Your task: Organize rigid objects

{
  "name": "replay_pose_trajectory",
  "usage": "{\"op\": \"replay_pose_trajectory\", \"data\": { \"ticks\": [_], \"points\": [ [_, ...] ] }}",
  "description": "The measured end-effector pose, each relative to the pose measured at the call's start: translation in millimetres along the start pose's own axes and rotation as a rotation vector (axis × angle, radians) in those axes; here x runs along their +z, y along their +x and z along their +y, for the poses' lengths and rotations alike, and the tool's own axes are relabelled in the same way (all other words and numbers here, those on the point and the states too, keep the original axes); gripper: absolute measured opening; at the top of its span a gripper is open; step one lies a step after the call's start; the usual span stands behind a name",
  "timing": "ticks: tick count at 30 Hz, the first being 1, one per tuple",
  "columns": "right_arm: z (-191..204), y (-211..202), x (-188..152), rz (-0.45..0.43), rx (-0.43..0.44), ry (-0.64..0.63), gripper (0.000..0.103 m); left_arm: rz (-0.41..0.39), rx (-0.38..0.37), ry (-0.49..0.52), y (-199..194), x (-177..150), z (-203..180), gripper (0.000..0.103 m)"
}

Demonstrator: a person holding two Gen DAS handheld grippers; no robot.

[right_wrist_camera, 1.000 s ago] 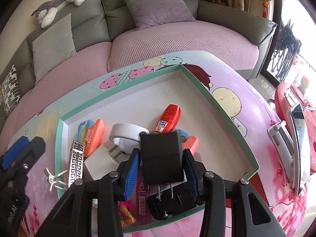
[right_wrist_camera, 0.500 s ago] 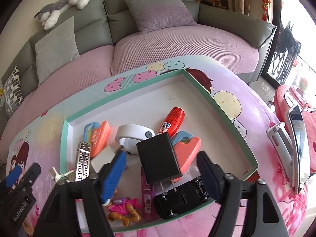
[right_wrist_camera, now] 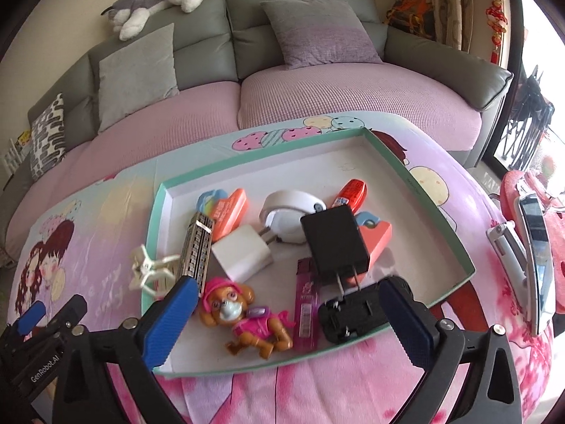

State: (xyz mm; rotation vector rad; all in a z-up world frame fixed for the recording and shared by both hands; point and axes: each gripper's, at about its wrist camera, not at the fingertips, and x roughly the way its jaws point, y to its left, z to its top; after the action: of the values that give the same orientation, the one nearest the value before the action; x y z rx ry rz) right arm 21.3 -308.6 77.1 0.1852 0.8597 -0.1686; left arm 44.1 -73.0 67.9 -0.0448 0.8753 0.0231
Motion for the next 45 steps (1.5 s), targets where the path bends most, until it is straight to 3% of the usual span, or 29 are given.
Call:
{"op": "replay_pose_trajectory", "data": {
  "ticks": [4, 10, 20, 45],
  "points": [
    [8, 0, -20, 0.024, 0.023, -0.031, 0.103, 0.033, -0.002, 0.001, -5, -15, 3, 0.1],
    [23, 0, -44, 0.066, 0.051, -0.089, 0.103, 0.049, 0.092, 0.035, -14, -33, 0, 0.1],
    [20, 0, -52, 0.079, 0.042, -0.087, 0.103, 0.064, 0.184, 0.05, -14, -42, 9, 0.1],
    [24, 15, -53, 0.098, 0.018, -0.127, 0.103, 0.101, 0.178, 0.085, 2, -47, 4, 0.1]
  ]
}}
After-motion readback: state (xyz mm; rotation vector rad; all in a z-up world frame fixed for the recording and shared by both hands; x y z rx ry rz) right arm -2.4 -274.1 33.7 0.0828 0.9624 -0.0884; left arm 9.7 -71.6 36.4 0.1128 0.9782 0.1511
